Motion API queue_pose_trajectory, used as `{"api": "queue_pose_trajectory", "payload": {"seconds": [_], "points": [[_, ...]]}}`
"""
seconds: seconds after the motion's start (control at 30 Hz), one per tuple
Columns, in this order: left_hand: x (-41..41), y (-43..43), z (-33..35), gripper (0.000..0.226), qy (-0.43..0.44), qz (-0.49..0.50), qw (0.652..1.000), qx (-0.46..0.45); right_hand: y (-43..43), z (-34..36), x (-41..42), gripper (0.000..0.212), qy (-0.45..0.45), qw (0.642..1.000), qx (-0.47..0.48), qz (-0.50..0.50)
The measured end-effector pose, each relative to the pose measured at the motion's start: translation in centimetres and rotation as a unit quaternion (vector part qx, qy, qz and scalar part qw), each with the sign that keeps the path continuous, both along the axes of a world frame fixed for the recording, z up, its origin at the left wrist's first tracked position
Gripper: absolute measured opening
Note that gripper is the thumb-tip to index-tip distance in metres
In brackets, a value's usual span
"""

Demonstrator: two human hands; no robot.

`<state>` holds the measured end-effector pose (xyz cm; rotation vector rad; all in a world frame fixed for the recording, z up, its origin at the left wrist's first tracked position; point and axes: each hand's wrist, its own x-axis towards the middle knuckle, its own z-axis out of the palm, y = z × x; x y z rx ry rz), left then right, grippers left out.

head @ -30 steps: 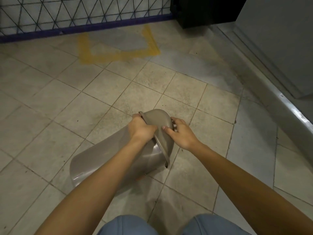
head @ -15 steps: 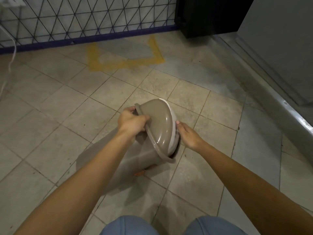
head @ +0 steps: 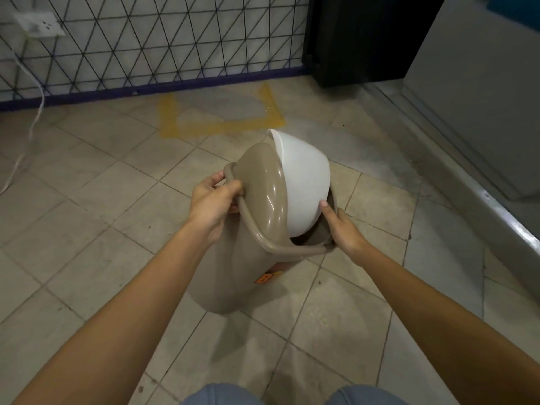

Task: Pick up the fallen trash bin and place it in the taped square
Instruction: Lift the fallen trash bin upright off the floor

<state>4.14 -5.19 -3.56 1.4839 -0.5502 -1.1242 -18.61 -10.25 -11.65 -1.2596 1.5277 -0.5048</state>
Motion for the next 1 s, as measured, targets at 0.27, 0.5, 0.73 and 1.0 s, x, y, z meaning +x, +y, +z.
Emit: {"api": "queue_pose_trajectory", "payload": {"seconds": [0.27,0.5,0.73,1.0], "points": [[1.7,0.6,-0.9,0.035,0.045,0.004,0.999,-0.028,-1.1,2.5,0.2,0.091,0.018,0.998,-0.050,0.041],[3.4,1.4,-2.7,0.037,0.049,0.008,0.998,-0.030,-0.7,4.0,1.3,0.078,-0.002,0.993,-0.104,0.060],[3.9,1.9,-4.5,0.036,0.056,0.019,0.998,-0.030,0.0,4.6,1.7,0.079,0.005,0.989,-0.124,0.077],[4.5,2.4,-5.2,0.039,0.058,0.047,0.997,-0.023,1.2,4.1,2.4,0.102,0.005,0.988,-0.128,0.083]]}}
